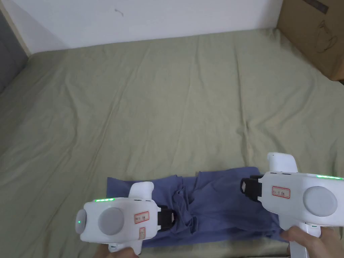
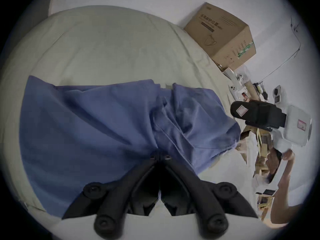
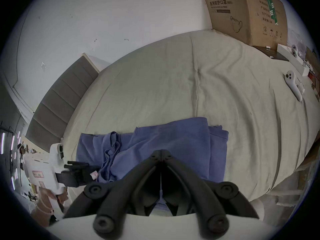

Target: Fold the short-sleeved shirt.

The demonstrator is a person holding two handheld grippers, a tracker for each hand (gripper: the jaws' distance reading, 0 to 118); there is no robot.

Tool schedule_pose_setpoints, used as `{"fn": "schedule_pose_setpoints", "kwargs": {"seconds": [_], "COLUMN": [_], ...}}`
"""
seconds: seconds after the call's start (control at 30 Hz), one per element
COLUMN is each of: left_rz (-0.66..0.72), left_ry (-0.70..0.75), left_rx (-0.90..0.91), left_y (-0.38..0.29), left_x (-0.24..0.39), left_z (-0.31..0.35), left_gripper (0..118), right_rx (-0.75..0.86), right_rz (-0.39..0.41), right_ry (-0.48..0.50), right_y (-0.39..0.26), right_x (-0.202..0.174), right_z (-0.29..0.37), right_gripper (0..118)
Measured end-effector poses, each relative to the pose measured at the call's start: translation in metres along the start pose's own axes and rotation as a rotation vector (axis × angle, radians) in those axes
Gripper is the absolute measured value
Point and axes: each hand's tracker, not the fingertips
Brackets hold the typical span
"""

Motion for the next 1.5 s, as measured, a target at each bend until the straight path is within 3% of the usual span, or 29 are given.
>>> {"fn": "schedule_pose_setpoints", "kwargs": {"seconds": [0.43, 0.63, 0.8, 0.83, 0.87, 0.9, 0.93, 1.0, 1.03, 1.2, 1.23, 1.27, 1.3, 1.4, 1.5], "left_rz": [-0.103, 0.121, 0.296, 0.326, 0.345, 0.34, 0.342, 0.394, 0.408, 0.448, 0.456, 0.471, 0.479, 0.479, 0.481], "left_ry": [-0.12, -0.017, -0.045, -0.07, -0.082, -0.086, -0.101, -0.154, -0.189, -0.323, -0.336, -0.345, -0.373, -0.3, -0.352], "left_rx": [0.107, 0.196, 0.199, 0.187, 0.183, 0.184, 0.183, 0.197, 0.193, 0.151, 0.145, 0.149, 0.149, 0.092, 0.094], "left_y": [0.007, -0.002, -0.022, -0.025, -0.027, -0.028, -0.028, -0.03, -0.029, -0.012, -0.008, -0.008, -0.007, -0.007, -0.003], "left_x": [0.012, -0.086, -0.151, -0.158, -0.161, -0.164, -0.174, -0.178, -0.18, -0.183, -0.184, -0.184, -0.185, -0.182, -0.193], "left_z": [0.063, 0.108, 0.12, 0.119, 0.117, 0.113, 0.106, 0.095, 0.09, 0.053, 0.049, 0.048, 0.048, 0.04, 0.046], "left_gripper": [0, 0, 4, 14, 36, 71, 91, 115, 117, 116, 106, 66, 8, 8, 8], "right_rx": [0.011, 0.022, 0.002, -0.005, -0.012, -0.017, -0.02, -0.022, -0.024, -0.028, -0.027, -0.028, -0.029, -0.038, -0.045], "right_rz": [-0.002, 0.015, 0.035, 0.038, 0.042, 0.048, 0.054, 0.058, 0.057, 0.07, 0.066, 0.059, 0.049, 0.041, 0.057], "right_ry": [0.004, 0.006, 0.002, 0.001, 0.001, -0.002, -0.013, -0.018, -0.014, -0.025, -0.032, -0.033, -0.028, -0.031, -0.05], "right_y": [0.003, 0.006, 0.005, 0.005, 0.006, 0.006, 0.006, 0.007, 0.008, 0.01, 0.01, 0.01, 0.01, 0.01, 0.009], "right_x": [-0.01, -0.02, -0.03, -0.033, -0.035, -0.038, -0.041, -0.046, -0.047, -0.053, -0.052, -0.051, -0.05, -0.047, -0.047], "right_z": [0.007, 0.008, -0.003, -0.006, -0.009, -0.012, -0.014, -0.016, -0.017, -0.021, -0.021, -0.021, -0.021, -0.022, -0.023], "right_gripper": [0, 0, 0, 0, 0, 0, 0, 0, 0, 0, 0, 0, 0, 0, 0]}}
